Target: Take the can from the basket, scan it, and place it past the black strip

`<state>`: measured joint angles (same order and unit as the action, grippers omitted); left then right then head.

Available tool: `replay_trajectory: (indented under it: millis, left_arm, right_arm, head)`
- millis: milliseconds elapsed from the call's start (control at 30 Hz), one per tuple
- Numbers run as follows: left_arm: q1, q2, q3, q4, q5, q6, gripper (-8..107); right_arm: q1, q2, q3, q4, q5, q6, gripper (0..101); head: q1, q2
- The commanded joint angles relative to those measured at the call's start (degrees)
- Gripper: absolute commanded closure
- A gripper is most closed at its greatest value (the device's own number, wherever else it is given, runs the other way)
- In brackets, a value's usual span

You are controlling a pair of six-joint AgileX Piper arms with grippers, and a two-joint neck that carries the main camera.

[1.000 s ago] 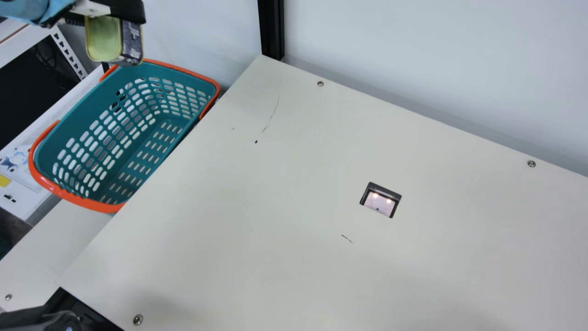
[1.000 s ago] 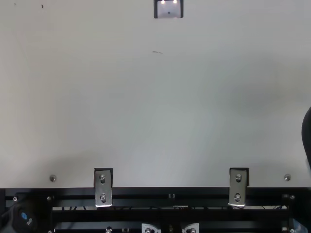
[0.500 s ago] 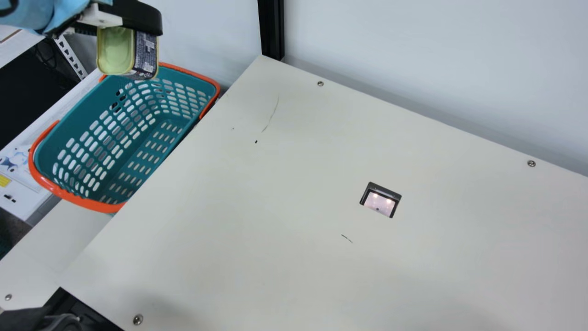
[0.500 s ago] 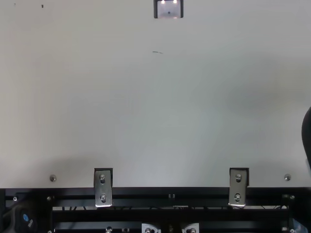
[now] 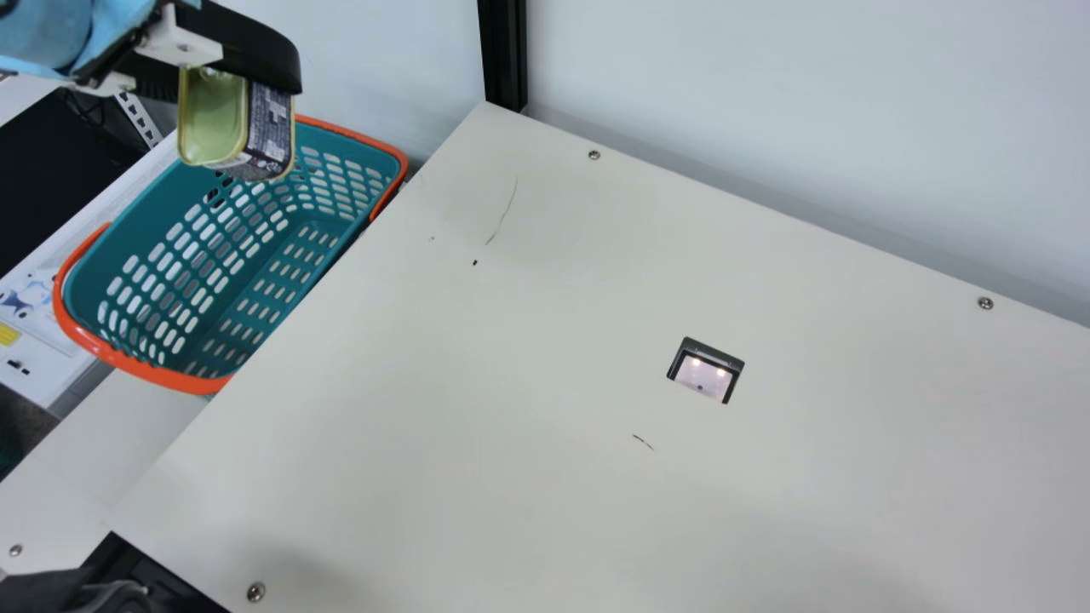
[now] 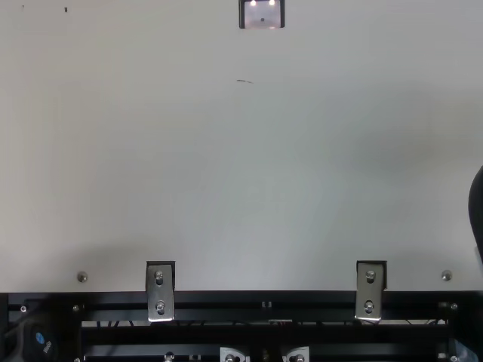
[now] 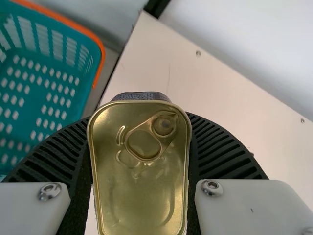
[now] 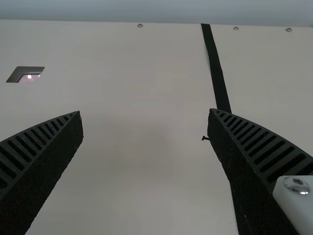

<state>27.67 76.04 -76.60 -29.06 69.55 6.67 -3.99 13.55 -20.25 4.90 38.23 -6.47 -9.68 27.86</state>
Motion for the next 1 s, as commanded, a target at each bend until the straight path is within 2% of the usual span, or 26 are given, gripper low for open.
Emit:
replay_trajectory:
  millis: [0,333,967]
  left_arm:
    - [-2.1,0.6,1.9,0.1,0.4,-4.4,89]
    - [-6.5,2.9,7.0,-1.3,0.4,-12.6,89]
    - [-9.9,6.7,14.1,-10.6,0.4,-22.4,89]
  right_arm:
    - [0.0,0.0,0.0,0.0,0.0,0.0,0]
    - [0.0,0.0,0.0,0.0,0.0,0.0,0]
    - [0.0,0.0,0.0,0.0,0.0,0.0,0]
  head:
    - [-2.6,0.6]
    - [-2.6,0.6]
    - [-2.6,0.6]
